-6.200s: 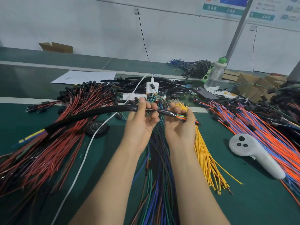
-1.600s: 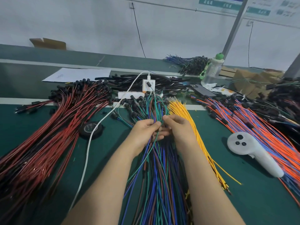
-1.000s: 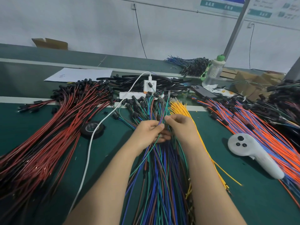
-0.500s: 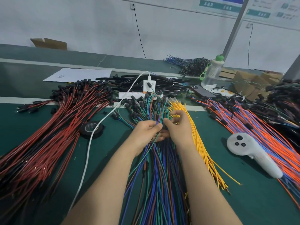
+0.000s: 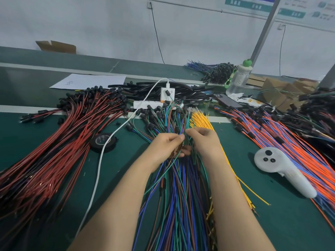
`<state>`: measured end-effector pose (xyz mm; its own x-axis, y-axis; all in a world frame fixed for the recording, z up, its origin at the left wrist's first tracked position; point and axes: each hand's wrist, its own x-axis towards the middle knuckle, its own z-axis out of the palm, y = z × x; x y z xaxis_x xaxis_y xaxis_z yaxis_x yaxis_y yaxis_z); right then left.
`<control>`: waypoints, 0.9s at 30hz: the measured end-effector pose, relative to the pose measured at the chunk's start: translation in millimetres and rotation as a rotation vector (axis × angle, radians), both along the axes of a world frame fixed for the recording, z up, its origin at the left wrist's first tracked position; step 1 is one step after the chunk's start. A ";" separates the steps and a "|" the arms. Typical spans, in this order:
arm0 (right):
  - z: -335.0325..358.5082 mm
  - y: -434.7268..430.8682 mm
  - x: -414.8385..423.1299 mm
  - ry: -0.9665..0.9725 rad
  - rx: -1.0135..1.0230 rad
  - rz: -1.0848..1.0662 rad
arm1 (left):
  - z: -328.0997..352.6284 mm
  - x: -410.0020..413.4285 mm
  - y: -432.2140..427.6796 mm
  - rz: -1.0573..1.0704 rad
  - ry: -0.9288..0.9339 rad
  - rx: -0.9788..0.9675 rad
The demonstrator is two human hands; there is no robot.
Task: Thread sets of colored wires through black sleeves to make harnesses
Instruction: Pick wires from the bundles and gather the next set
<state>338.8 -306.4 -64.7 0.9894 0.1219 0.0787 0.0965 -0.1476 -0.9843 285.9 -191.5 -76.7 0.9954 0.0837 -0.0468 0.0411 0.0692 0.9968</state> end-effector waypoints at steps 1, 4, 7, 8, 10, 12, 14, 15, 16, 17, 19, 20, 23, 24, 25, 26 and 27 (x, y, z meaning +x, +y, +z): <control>0.0 1.0 -1.5 -0.006 0.008 0.004 | 0.2 0.5 0.1 0.010 0.013 -0.025; 1.2 3.4 -3.4 -0.002 0.005 0.018 | 0.9 1.3 1.0 0.023 0.038 -0.115; 2.7 1.8 -2.3 0.093 0.129 0.103 | 3.7 0.7 2.7 0.015 0.070 -0.233; 3.1 1.1 -2.1 0.115 0.170 0.131 | 4.9 0.4 3.1 0.009 0.089 -0.266; 2.9 0.6 -2.6 0.130 0.194 0.162 | 7.1 -0.4 3.1 -0.003 0.127 -0.321; 2.3 1.6 -3.6 0.121 0.185 0.155 | 9.8 -0.4 2.1 -0.008 0.145 -0.351; 1.9 3.5 -3.7 0.082 0.124 0.116 | 11.8 0.1 0.1 0.009 0.147 -0.327; 1.3 4.3 -3.0 0.041 0.074 0.088 | 12.2 0.6 -1.1 0.026 0.139 -0.283; 0.8 5.0 -2.1 -0.001 0.036 0.056 | 12.1 1.3 -2.2 0.046 0.122 -0.221; 0.2 5.4 -1.1 -0.033 0.020 0.027 | 11.4 1.9 -3.8 0.069 0.096 -0.146; 0.2 5.2 -1.1 -0.076 0.021 0.005 | 9.2 3.1 -6.7 0.111 0.033 0.006; 0.3 4.6 -1.2 -0.109 0.003 0.009 | 8.2 3.4 -7.4 0.126 0.005 0.070; -1.2 2.1 0.2 -0.205 -0.105 0.008 | 6.1 3.6 -7.3 0.143 -0.052 0.186; -2.0 1.1 1.5 -0.208 -0.116 -0.007 | 5.9 3.8 -7.1 0.138 -0.064 0.203; -3.4 0.3 2.8 -0.200 -0.116 -0.025 | 6.1 4.0 -7.4 0.134 -0.069 0.218; -5.0 -0.3 3.3 -0.187 -0.110 -0.039 | 6.4 4.0 -7.5 0.130 -0.071 0.234; -6.6 -0.6 3.7 -0.174 -0.100 -0.046 | 6.3 4.4 -7.8 0.124 -0.072 0.247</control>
